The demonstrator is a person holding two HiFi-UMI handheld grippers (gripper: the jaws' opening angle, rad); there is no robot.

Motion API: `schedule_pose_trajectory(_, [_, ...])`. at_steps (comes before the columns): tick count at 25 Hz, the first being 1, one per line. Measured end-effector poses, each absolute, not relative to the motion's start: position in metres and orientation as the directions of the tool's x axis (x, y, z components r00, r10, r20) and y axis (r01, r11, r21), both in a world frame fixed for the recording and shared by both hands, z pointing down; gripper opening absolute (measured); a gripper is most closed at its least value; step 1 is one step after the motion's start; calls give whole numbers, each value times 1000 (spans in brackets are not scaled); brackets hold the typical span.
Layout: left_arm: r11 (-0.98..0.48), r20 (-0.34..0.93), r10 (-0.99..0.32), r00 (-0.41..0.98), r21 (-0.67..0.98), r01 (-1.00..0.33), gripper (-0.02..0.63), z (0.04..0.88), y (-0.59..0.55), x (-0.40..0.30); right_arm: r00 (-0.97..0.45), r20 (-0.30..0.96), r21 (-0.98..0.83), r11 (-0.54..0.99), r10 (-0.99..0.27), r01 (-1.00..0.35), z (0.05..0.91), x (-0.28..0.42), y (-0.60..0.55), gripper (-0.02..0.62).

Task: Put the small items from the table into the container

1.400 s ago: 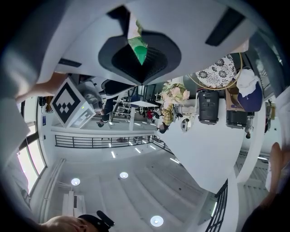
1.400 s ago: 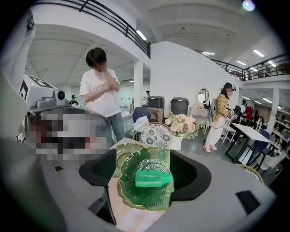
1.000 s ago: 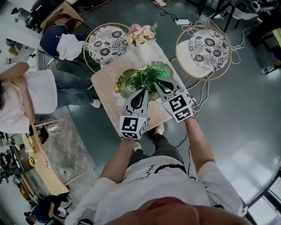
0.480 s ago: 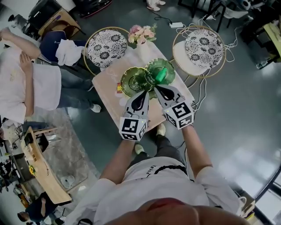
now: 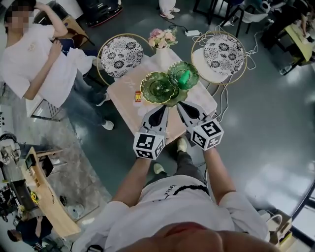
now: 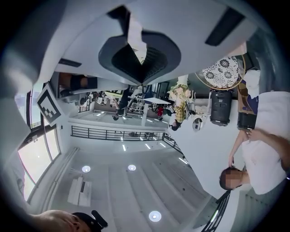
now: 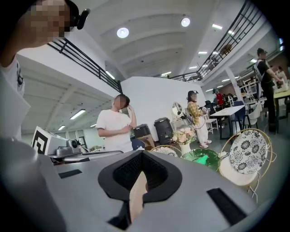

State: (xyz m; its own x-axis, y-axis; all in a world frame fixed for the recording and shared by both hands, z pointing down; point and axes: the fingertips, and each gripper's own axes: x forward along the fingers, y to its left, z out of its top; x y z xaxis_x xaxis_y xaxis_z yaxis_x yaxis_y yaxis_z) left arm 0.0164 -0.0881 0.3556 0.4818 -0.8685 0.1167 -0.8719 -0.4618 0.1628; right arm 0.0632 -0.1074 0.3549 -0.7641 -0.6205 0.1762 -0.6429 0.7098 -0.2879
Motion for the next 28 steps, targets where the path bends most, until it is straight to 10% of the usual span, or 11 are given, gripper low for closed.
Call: schedule_pose_trajectory(28, [-335,143,-921,362,181,-925,6,421,29,-114,-789,265,-286,736,-555,-614,435,-36,18,18])
